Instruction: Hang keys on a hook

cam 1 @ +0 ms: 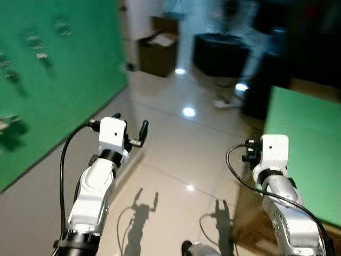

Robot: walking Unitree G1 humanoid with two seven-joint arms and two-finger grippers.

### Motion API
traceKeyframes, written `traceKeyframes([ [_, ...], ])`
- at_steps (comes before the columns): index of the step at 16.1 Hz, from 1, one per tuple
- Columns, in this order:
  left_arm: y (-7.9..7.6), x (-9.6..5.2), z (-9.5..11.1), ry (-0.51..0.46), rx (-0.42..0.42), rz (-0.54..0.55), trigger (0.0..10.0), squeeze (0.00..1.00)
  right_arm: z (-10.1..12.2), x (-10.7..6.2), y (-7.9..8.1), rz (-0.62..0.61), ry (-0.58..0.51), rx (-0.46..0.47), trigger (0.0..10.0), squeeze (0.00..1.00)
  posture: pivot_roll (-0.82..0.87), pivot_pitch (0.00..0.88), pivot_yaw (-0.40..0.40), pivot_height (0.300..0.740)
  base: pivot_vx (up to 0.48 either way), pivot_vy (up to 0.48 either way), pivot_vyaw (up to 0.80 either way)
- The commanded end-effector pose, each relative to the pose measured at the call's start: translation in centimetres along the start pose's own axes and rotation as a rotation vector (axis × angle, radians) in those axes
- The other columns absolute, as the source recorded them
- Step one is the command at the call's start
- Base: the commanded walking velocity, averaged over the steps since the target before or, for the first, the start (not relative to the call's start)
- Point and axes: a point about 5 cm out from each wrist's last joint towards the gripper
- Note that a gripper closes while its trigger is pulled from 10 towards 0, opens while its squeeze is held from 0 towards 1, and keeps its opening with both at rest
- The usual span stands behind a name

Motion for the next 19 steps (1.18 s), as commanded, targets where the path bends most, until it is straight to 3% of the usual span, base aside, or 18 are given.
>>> traceKeyframes([
  [1, 0.2, 0.1, 0.0, 0.003, 0.008, 0.013, 10.0, 0.0, 0.3, 0.2, 0.1, 0.002, -0.001, -0.023, 10.0, 0.0, -0.09, 0.005, 0.012, 0.74, 0.0, -0.454, -0.8],
  [4, -0.2, 0.1, 0.0, 0.0, 0.011, 0.008, 10.0, 0.0, 0.2, 0.2, 0.0, -0.01, 0.007, -0.03, 10.0, 0.0, -0.1, 0.004, 0.017, 0.74, 0.0, -0.455, -0.59],
  [17, -0.8, 0.8, 0.2, -0.01, 0.01, -0.016, 10.0, 0.0, -0.3, 0.1, -0.5, -0.039, 0.023, -0.039, 10.0, 0.0, -0.12, 0.011, 0.038, 0.74, 0.0, -0.449, 0.0],
  [19, -0.7, 0.9, 0.0, 0.012, -0.021, -0.003, 10.0, 0.0, -0.3, 0.1, -0.5, -0.039, 0.026, -0.037, 10.0, 0.0, -0.12, 0.012, 0.041, 0.74, 0.0, 0.0, 0.0],
])
Point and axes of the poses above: a point about 5 cm out from each wrist's last joint towards the gripper, its own x axis pointing out of the wrist towards the gripper, its own z axis along the axis of the wrist's last joint, y = z × x, and after that the axes turned 8 degrees about x, right-handed
